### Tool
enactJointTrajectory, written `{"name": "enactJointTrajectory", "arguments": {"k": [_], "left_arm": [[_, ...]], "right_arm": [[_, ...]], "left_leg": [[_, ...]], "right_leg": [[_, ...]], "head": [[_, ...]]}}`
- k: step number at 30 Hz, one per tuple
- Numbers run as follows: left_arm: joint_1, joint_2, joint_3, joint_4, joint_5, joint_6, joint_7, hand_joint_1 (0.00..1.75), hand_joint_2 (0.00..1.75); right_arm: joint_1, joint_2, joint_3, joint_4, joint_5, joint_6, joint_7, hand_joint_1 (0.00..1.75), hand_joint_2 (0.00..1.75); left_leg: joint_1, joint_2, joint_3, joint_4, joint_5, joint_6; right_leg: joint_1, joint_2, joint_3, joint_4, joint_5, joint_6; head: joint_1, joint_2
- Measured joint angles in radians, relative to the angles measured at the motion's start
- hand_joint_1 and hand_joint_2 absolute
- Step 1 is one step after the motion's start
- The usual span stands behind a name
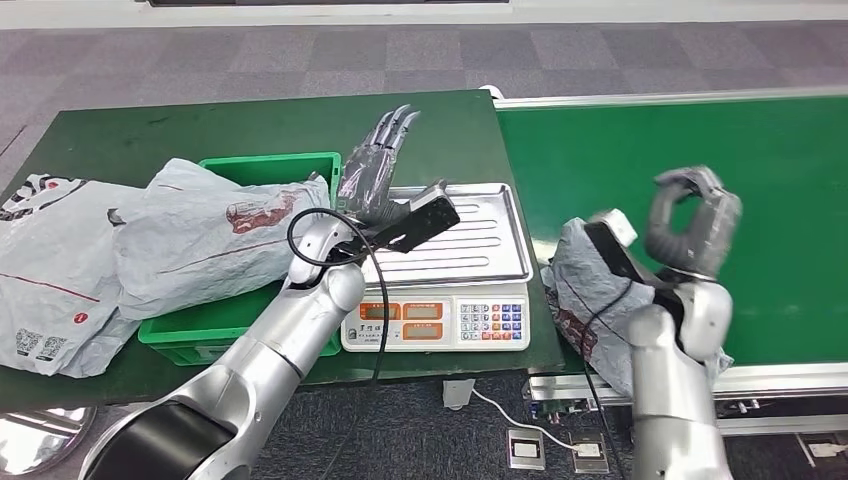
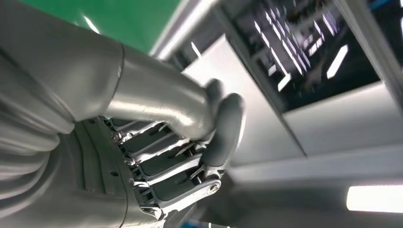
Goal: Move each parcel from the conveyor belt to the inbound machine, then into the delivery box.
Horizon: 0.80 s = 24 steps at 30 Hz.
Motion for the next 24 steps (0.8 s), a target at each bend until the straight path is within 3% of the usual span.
{"name": "enactJointTrajectory", "arguments": {"k": [3,5,9,15,24], "left_arm": [[-0.013,-0.008,-0.009,0.011,0.018,-0.004,-0.001,0.0,0.0],[-0.015,-0.007,-0.012,0.016,0.028,-0.004,-0.002,0.0,0.0],[-0.015,0.0,-0.012,0.022,0.034,-0.003,-0.003,0.0,0.0],[-0.016,0.003,-0.012,0.027,0.035,-0.003,-0.002,0.0,0.0],[-0.011,0.024,-0.012,0.027,0.048,-0.001,0.009,0.0,0.0]], "right_arm": [[-0.066,-0.011,0.11,0.094,-0.014,0.0,0.198,0.0,1.75],[-0.085,-0.04,0.171,0.132,-0.048,-0.001,0.26,0.0,1.75],[-0.099,-0.083,0.236,0.177,-0.073,-0.001,0.265,0.0,1.75],[-0.105,-0.105,0.279,0.207,-0.079,0.0,0.269,0.0,1.75],[-0.041,-0.161,0.304,0.202,-0.044,0.083,0.385,0.0,1.75]], "left_leg": [[0.0,-0.003,0.001,0.0,0.001,0.0],[0.0,-0.006,0.0,0.0,0.002,0.0],[0.0,-0.006,0.0,0.0,0.001,0.0],[0.0,-0.006,0.0,0.0,0.001,0.0],[0.0,-0.005,0.0,0.0,0.001,0.0]], "right_leg": [[0.0,-0.003,0.001,0.0,0.0,0.0],[0.0,-0.006,0.002,0.0,0.0,0.0],[0.0,-0.005,0.002,0.0,0.0,0.0],[0.0,-0.005,0.002,-0.001,0.0,0.0],[0.0,-0.005,0.001,-0.001,0.0,0.0]], "head": [[0.0,0.0],[0.0,0.0],[0.0,0.0],[0.0,0.0],[0.0,0.0]]}}
